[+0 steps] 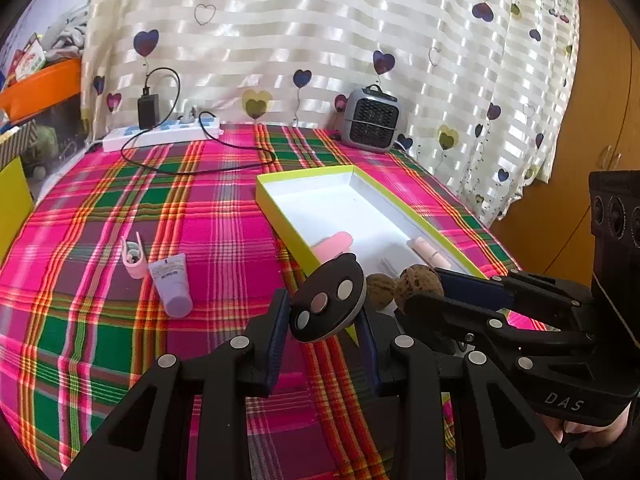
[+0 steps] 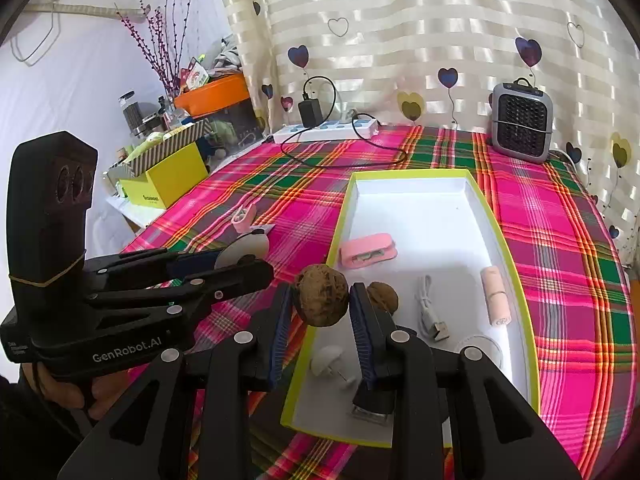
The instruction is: Organize objects
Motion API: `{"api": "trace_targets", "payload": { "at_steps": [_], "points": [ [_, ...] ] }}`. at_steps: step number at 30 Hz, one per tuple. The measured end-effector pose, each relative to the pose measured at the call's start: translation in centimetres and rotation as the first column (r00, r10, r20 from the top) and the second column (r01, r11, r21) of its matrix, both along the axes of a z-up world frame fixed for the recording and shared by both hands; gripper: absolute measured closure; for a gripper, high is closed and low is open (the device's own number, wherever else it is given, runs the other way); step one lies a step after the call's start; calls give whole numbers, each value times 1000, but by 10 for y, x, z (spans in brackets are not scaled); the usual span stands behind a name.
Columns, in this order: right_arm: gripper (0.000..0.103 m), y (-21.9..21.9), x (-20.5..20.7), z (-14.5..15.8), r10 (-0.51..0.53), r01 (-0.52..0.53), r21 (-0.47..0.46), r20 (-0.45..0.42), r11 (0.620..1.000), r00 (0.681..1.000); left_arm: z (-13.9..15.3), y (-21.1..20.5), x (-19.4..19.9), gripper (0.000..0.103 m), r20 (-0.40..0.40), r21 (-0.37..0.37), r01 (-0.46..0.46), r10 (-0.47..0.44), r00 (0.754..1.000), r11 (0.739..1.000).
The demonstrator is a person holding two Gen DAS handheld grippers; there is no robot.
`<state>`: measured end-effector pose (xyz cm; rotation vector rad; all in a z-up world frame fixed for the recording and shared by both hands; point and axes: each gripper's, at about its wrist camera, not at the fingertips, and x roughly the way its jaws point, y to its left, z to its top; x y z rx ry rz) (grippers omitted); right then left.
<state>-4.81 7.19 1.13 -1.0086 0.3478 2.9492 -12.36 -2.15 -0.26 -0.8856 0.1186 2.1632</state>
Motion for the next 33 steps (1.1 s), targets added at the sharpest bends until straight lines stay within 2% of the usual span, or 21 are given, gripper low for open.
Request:
{"api": "trace_targets", "payload": {
  "at_steps": [33],
  "points": [
    [72, 19, 3, 4, -91, 90, 29, 32, 996, 995, -5, 33, 0, 72, 12, 11, 48, -48, 999, 999]
  ]
}}
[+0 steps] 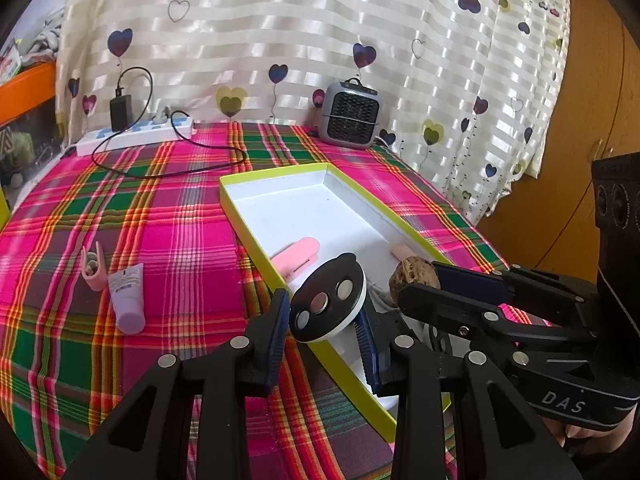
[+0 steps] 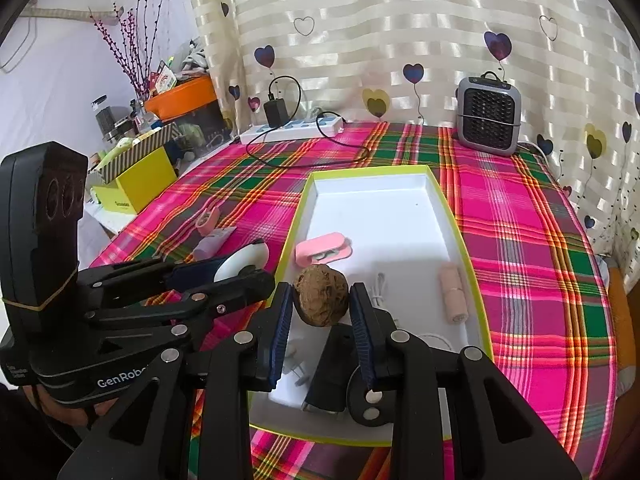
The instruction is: Organize objects
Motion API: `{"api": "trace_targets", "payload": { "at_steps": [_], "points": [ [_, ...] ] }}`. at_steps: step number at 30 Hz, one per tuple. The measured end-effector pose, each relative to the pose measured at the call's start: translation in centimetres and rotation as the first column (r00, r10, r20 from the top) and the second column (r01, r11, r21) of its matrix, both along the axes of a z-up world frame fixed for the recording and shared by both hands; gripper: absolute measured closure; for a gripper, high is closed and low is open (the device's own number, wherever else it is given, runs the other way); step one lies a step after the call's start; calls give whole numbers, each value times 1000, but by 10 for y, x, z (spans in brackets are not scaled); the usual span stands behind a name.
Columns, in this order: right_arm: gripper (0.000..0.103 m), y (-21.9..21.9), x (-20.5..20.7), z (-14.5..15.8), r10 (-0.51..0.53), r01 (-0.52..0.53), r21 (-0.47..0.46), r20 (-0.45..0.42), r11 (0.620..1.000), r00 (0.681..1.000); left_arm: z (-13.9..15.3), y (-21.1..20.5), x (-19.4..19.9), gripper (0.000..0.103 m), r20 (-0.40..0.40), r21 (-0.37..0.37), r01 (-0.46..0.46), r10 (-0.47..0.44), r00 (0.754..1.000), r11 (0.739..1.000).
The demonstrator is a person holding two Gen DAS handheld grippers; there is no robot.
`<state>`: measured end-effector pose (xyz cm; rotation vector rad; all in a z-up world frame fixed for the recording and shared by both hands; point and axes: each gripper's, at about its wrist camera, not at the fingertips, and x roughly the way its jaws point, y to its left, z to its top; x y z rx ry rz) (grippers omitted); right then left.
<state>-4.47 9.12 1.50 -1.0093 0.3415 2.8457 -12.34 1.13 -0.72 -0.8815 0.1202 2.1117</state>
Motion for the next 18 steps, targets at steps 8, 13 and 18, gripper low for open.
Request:
{"api": "trace_targets", "payload": {
  "at_steps": [8, 13, 18],
  "points": [
    [72, 3, 2, 1, 11, -11, -9, -12, 1000, 1000, 0, 5, 1, 72, 0, -18, -7, 7, 1000, 1000],
    [72, 10, 6, 2, 7, -7, -21, -24, 1000, 1000, 3, 14, 2, 72, -8, -33, -3, 2, 1000, 999],
    [72, 20, 9, 5, -5, 4, -30, -34, 1000, 999, 5, 26, 1, 72, -5, -51, 11, -12, 1000, 999]
  ]
}}
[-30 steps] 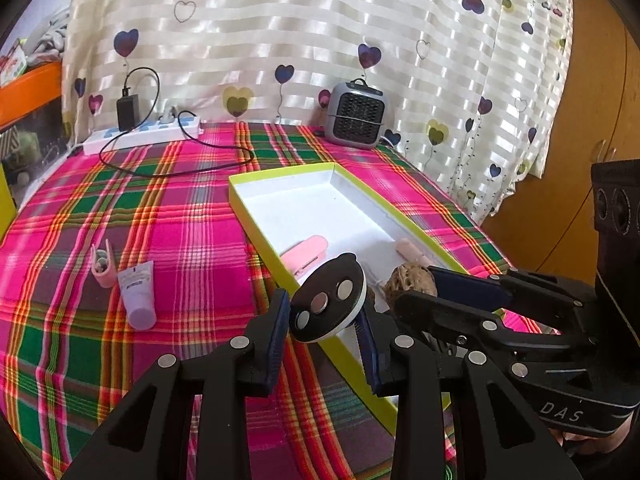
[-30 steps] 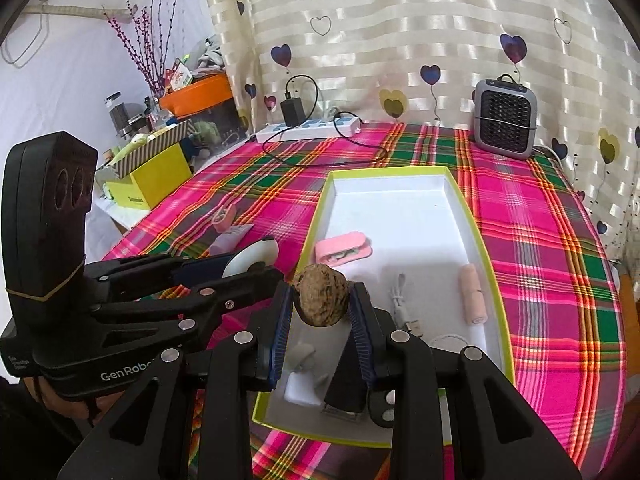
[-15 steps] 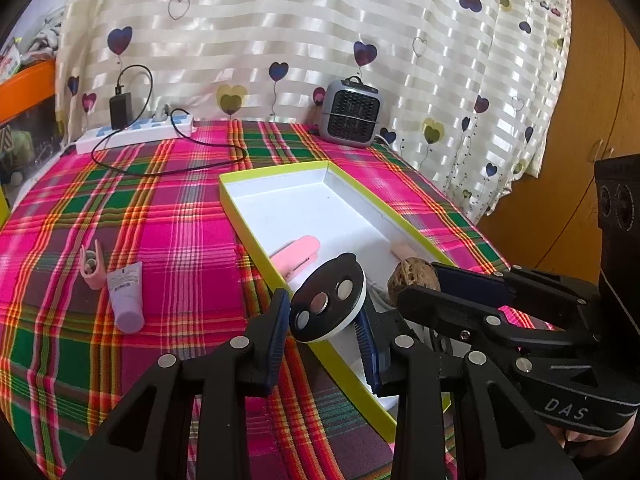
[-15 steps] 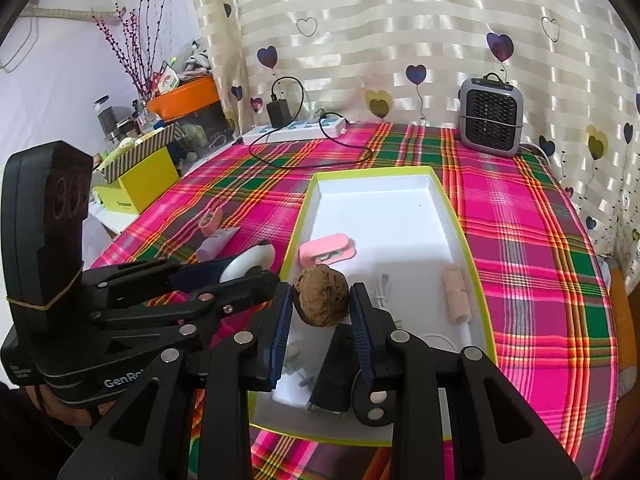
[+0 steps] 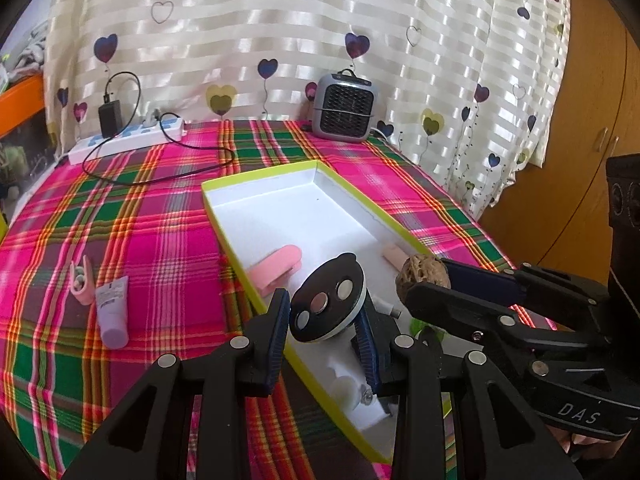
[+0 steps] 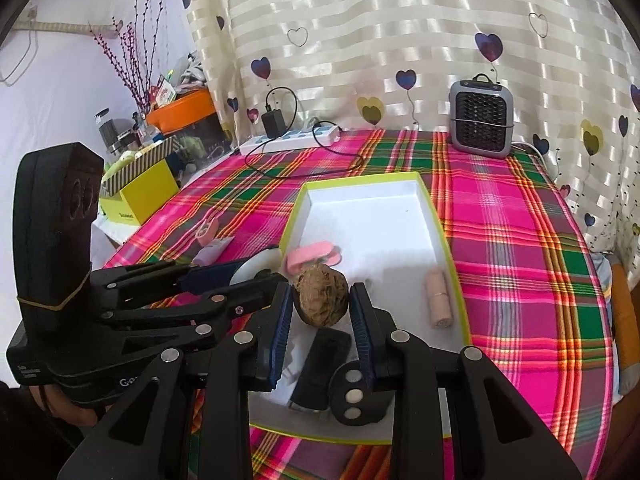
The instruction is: Organize objects
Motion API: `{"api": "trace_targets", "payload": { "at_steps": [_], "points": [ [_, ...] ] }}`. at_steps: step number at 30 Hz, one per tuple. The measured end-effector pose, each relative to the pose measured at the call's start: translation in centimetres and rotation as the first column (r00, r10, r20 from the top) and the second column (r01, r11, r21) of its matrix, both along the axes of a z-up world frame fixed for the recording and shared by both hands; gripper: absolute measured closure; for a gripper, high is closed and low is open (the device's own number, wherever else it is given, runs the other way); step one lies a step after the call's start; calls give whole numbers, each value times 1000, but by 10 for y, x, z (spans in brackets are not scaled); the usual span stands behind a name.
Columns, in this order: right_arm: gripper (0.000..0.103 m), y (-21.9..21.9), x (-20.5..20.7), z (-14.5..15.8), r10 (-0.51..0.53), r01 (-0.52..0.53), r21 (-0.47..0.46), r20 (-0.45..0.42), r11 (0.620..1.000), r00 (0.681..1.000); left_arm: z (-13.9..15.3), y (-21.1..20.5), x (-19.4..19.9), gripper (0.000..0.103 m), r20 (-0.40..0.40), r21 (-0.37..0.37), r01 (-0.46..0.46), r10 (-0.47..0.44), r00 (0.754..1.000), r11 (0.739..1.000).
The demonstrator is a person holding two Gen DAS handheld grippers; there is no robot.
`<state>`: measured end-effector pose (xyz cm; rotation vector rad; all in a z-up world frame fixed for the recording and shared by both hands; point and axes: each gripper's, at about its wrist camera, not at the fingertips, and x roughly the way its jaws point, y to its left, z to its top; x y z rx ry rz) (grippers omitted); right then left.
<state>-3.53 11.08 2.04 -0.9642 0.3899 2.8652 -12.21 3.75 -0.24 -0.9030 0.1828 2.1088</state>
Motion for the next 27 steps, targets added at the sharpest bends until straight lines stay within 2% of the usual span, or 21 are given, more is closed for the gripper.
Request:
{"api": "trace_targets", "payload": {
  "at_steps": [15, 27],
  "points": [
    [72, 37, -2, 3, -49, 49, -17, -10, 999, 999, -2, 22, -21, 72, 30, -43, 0, 2, 1000, 999],
    [72, 42, -23, -20, -29, 30, -20, 74, 999, 997, -22, 34, -26, 72, 77, -85, 32, -26, 997, 996]
  ]
}}
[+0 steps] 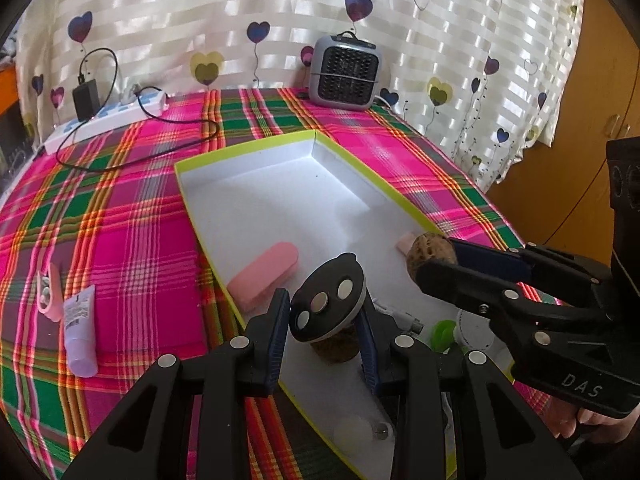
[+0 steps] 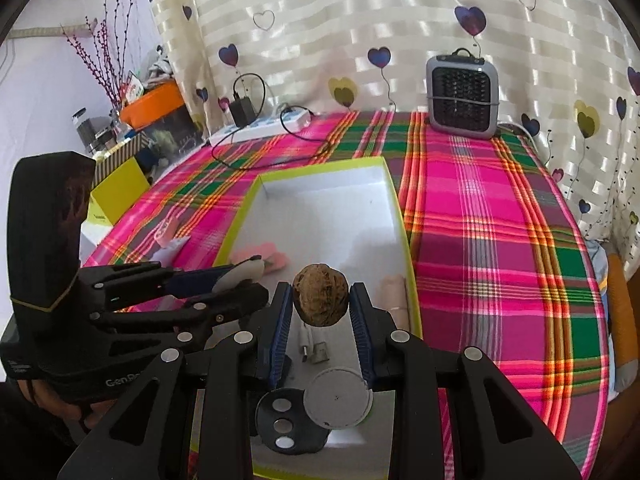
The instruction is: Organize objects
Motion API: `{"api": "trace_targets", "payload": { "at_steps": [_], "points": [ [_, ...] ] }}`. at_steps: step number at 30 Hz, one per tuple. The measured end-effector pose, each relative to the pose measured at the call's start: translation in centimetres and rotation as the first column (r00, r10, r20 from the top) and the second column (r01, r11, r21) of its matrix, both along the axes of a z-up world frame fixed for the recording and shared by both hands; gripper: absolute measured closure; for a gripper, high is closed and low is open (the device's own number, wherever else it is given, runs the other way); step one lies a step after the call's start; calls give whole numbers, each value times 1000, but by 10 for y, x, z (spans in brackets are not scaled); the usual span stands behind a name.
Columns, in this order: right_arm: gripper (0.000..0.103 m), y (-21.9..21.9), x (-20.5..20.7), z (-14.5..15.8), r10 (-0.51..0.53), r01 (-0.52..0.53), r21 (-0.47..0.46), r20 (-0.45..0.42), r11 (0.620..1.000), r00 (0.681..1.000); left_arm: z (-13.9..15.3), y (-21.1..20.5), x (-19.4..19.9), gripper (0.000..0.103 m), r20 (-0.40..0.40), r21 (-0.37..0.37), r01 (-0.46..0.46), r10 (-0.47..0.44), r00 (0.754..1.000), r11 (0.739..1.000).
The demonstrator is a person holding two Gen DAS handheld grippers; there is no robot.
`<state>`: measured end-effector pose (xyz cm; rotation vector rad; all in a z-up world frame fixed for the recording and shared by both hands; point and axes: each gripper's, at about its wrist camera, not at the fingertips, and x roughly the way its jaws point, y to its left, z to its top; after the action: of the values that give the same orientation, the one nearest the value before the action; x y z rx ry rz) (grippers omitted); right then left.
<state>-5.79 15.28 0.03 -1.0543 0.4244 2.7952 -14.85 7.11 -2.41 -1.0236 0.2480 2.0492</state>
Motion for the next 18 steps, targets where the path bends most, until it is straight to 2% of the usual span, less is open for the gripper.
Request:
{"api": "trace_targets", "payload": {
  "at_steps": [18],
  "points": [
    [72, 5, -8, -15, -5, 5, 1, 61, 1000, 998, -6, 11, -1, 72, -3, -34, 3, -3, 1000, 999]
  ]
}}
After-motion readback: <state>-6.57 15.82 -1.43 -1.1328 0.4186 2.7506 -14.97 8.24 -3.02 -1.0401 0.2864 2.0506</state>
